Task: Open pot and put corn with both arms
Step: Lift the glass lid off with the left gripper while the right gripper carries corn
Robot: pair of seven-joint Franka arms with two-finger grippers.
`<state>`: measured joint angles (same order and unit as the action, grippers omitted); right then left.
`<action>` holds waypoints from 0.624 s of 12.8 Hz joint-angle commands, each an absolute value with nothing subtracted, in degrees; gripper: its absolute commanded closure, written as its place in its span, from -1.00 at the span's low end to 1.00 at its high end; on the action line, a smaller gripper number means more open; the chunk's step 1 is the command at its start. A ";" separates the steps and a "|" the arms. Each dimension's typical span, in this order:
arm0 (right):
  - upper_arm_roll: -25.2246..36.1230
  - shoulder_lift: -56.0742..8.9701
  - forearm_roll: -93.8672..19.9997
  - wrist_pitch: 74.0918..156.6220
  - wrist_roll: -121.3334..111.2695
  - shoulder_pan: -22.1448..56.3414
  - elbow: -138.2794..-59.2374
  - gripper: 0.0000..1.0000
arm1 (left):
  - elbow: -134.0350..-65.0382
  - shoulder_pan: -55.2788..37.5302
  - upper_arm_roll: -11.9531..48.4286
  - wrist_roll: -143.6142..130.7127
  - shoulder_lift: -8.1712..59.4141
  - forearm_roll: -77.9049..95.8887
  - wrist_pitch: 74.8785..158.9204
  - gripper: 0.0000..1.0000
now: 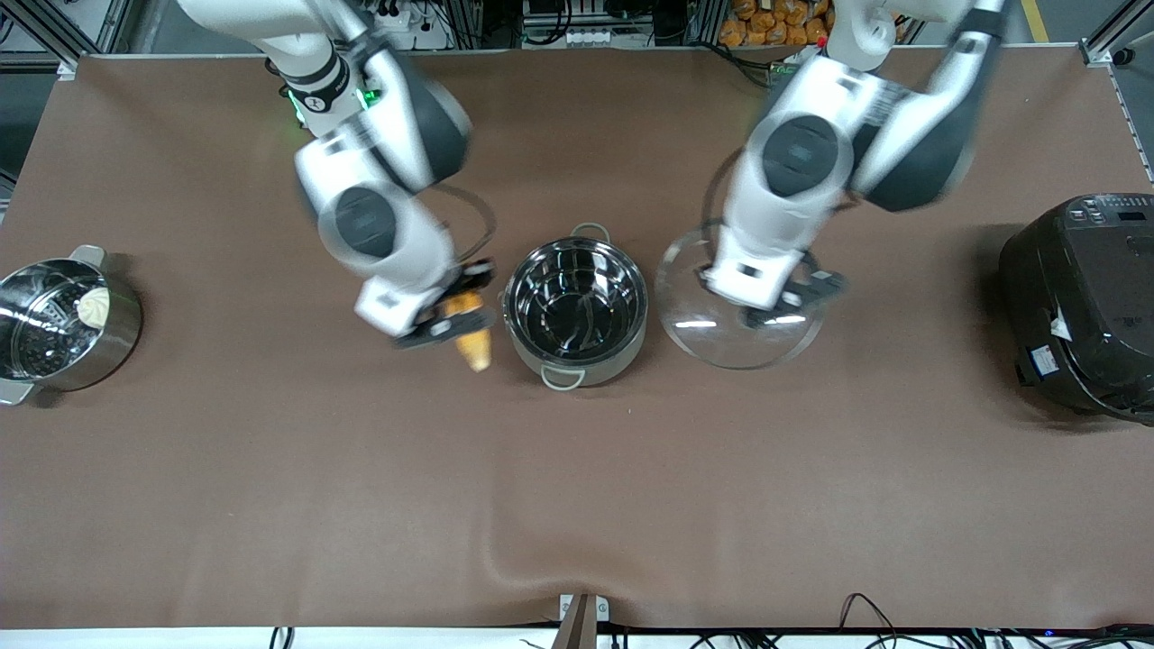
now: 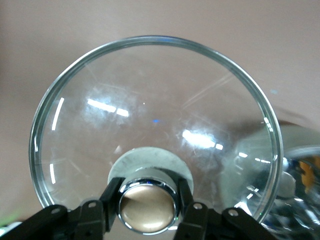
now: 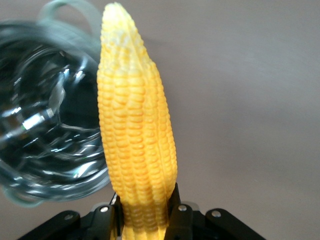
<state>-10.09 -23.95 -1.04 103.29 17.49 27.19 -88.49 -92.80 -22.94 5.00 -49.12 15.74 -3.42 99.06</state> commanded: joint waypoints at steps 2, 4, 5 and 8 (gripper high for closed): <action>-9.58 -32.59 3.69 102.74 18.10 35.75 -78.42 1.00 | -104.73 -16.89 5.98 -43.43 13.10 -4.13 109.91 1.00; -9.58 -38.03 9.02 102.74 19.59 39.80 -71.76 1.00 | -110.80 -14.25 5.89 -40.88 13.79 -4.13 117.56 1.00; -9.58 -40.14 10.27 102.83 20.56 40.25 -69.28 1.00 | -113.79 -13.19 5.89 -40.09 14.23 -4.22 121.34 1.00; -9.58 -41.31 10.46 103.89 20.65 40.34 -68.64 1.00 | -120.58 -8.89 5.89 -35.35 16.08 -4.22 131.20 1.00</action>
